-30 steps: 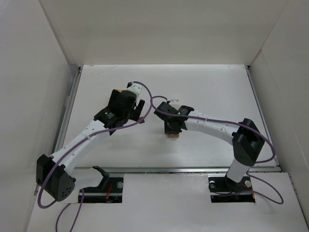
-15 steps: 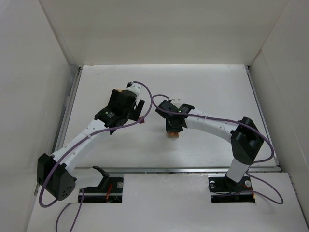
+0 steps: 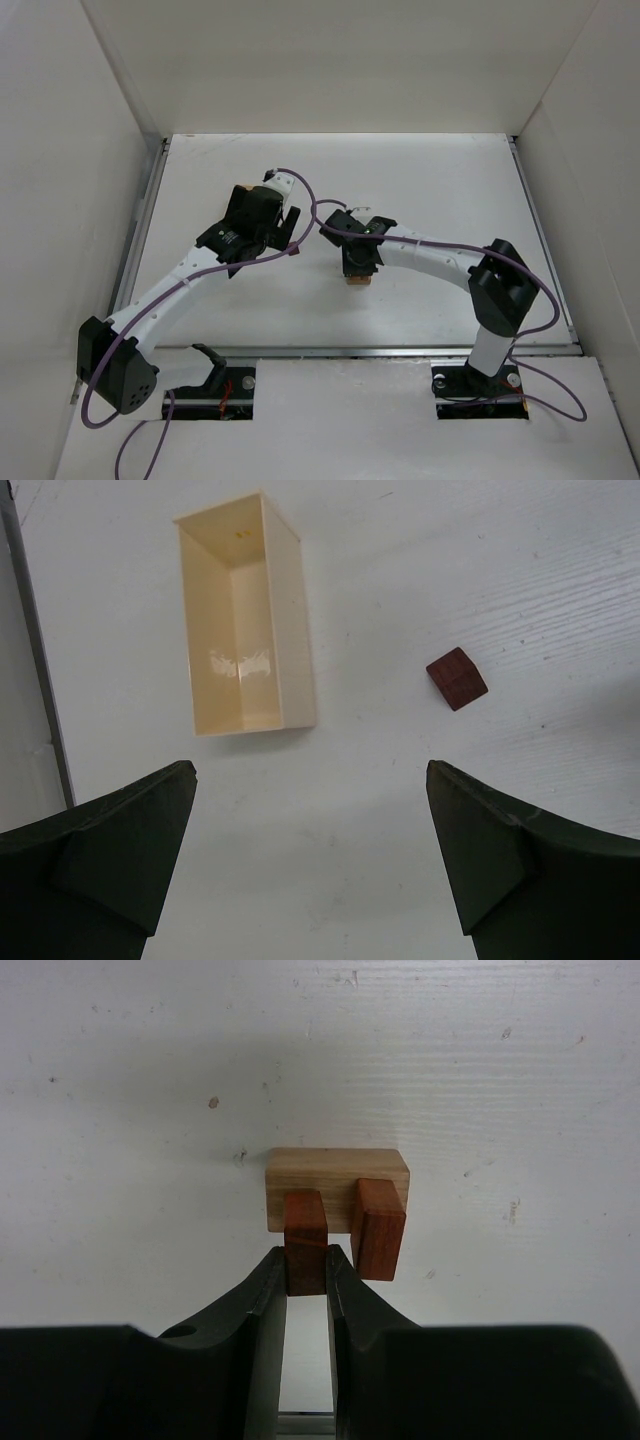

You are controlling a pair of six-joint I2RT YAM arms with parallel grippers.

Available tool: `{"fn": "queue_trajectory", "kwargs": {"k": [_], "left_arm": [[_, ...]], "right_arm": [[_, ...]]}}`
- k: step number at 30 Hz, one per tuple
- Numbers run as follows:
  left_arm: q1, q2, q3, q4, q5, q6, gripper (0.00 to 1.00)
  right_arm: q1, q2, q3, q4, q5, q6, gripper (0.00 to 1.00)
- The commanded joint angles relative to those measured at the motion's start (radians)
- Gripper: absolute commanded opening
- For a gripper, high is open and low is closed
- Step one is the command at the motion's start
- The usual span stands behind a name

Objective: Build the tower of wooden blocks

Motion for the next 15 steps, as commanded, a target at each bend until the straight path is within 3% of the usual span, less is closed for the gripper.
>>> {"fn": "queue_trajectory", "kwargs": {"k": [1,15], "left_arm": [[0.005,-0.002,0.007,0.012,-0.001,-0.014,0.99],[0.005,-0.002,0.007,0.012,-0.001,-0.014,0.99]], "right_arm": [[-0.002,0.001,0.013,0.029,0.008,-0.009,0.00],[-0.011,0.010,0.013,0.029,0.008,-0.009,0.00]]}}
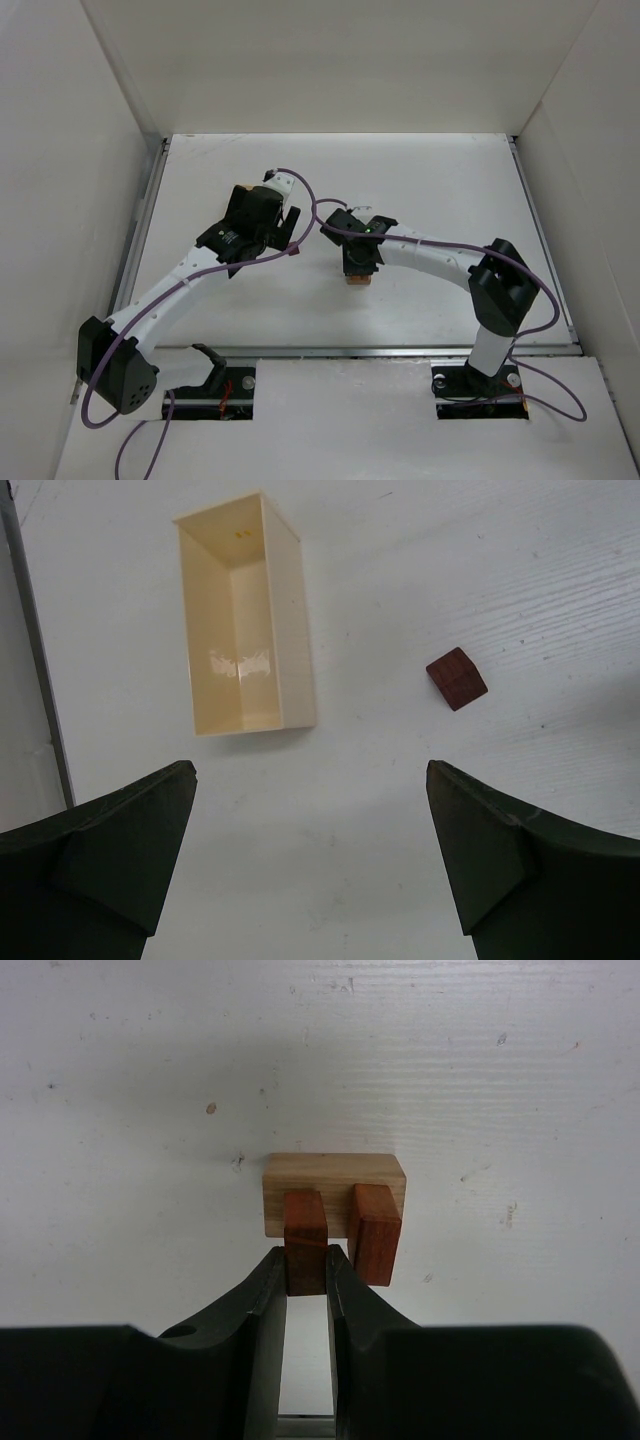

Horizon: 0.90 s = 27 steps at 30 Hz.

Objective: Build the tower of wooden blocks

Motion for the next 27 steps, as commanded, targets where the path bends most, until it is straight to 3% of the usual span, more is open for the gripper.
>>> {"fn": "queue_trajectory", "kwargs": {"k": [1,27], "left_arm": [[0.005,-0.002,0.007,0.012,-0.002,-0.014,0.99],[0.005,-0.002,-0.002,0.012,0.008,-0.014,0.99]], "right_arm": [[-0.004,0.007,0.013,0.025,0.008,-0.015,0.00],[-0.004,0.016,0.022,0.025,0.008,-0.015,0.00]]}}
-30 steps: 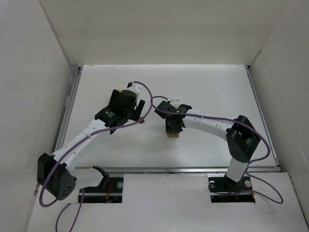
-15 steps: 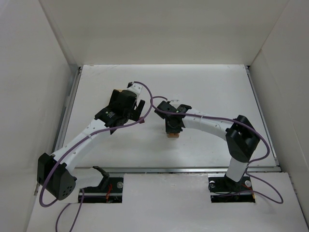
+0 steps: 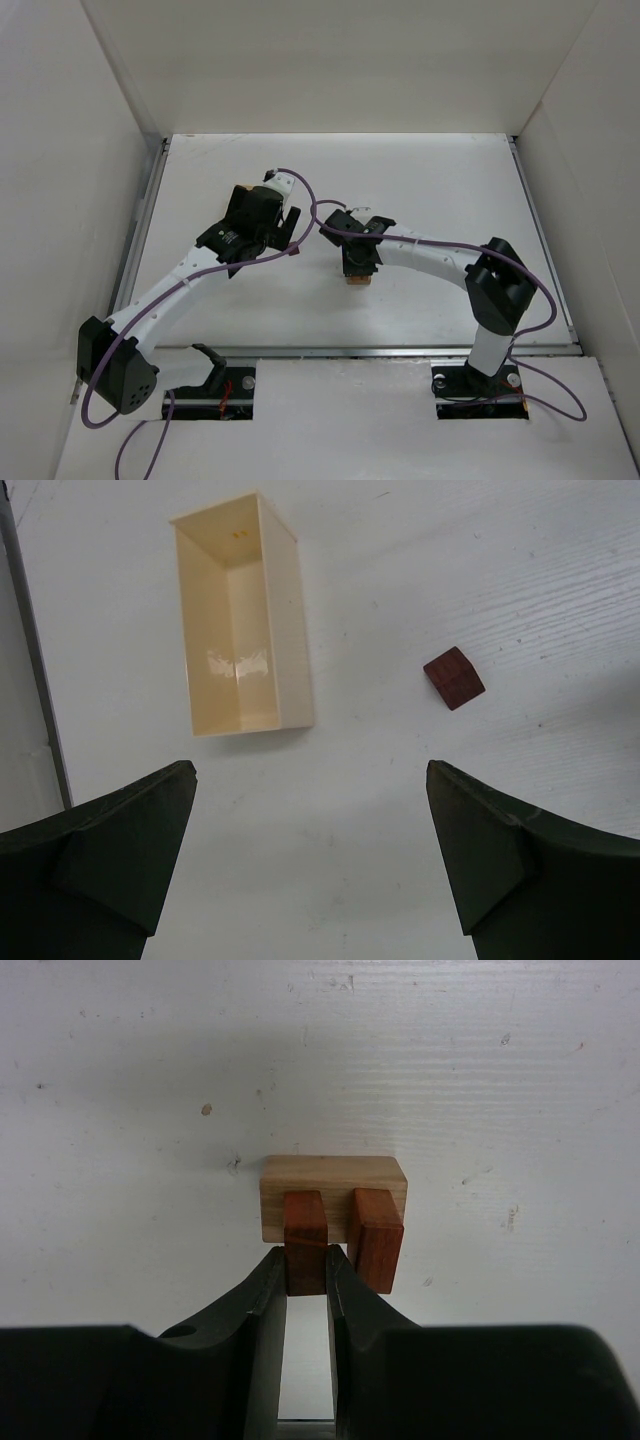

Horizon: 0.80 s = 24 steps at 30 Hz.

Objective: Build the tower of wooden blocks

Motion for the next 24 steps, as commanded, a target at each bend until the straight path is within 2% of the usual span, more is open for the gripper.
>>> {"fn": "queue_trajectory", "kwargs": {"k": [1,24], "left_arm": [[0.005,-0.002,-0.002,0.012,0.001,-0.014,0.99],[0.005,-0.002,-0.002,0.012,0.011,-0.014,0.99]], "right_arm": [[-0.004,0.001,0.031,0.022,0.008,-0.008,0.00],[-0.004,0.010,0.049,0.022,0.008,-0.017,0.00]]}}
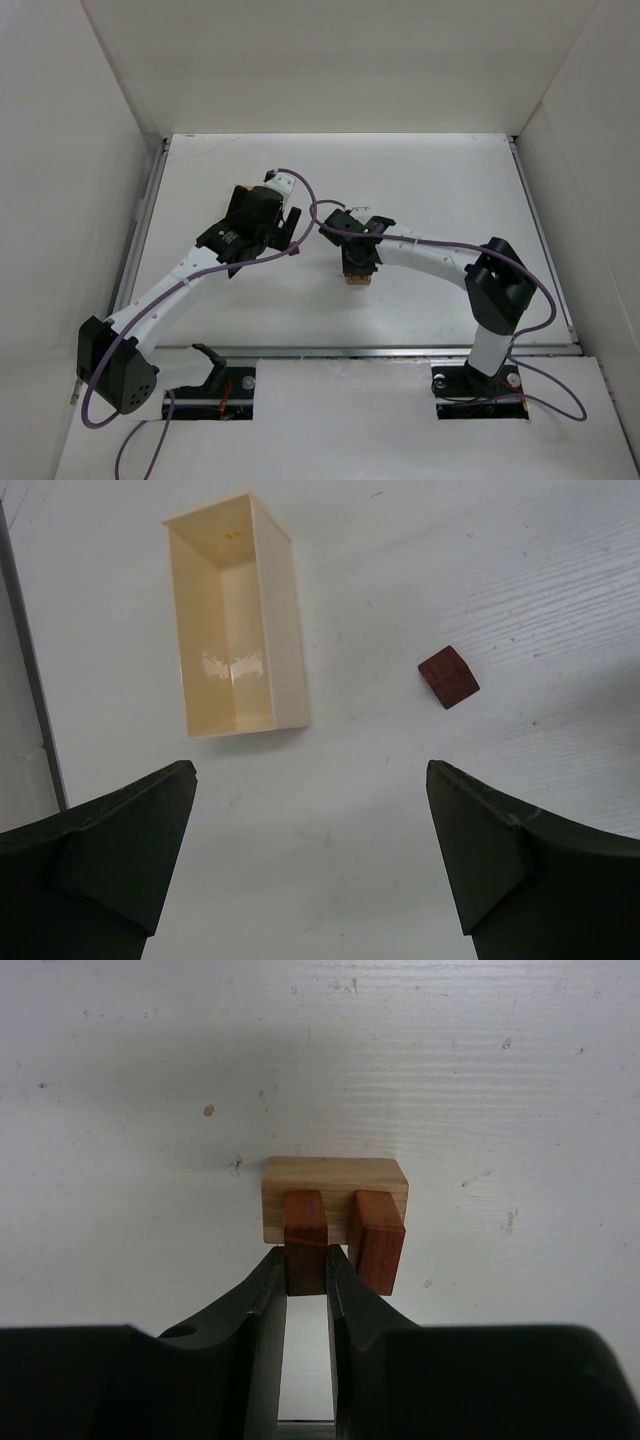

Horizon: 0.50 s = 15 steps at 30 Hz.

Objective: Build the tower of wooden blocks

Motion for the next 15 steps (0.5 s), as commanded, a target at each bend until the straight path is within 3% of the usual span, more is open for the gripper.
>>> {"fn": "queue_trajectory", "kwargs": {"k": [1,15], "left_arm": [[0.005,-0.002,-0.002,0.012,-0.002,-0.014,0.99],[0.005,-0.002,-0.002,0.012,-0.002,-0.005,0.99]], "right_arm": [[-0.004,0.008,0.045,0.022,0.008,-0.008,0.00],[-0.004,0.026,0.074,0.003,-0.001,0.001,0.00]]}}
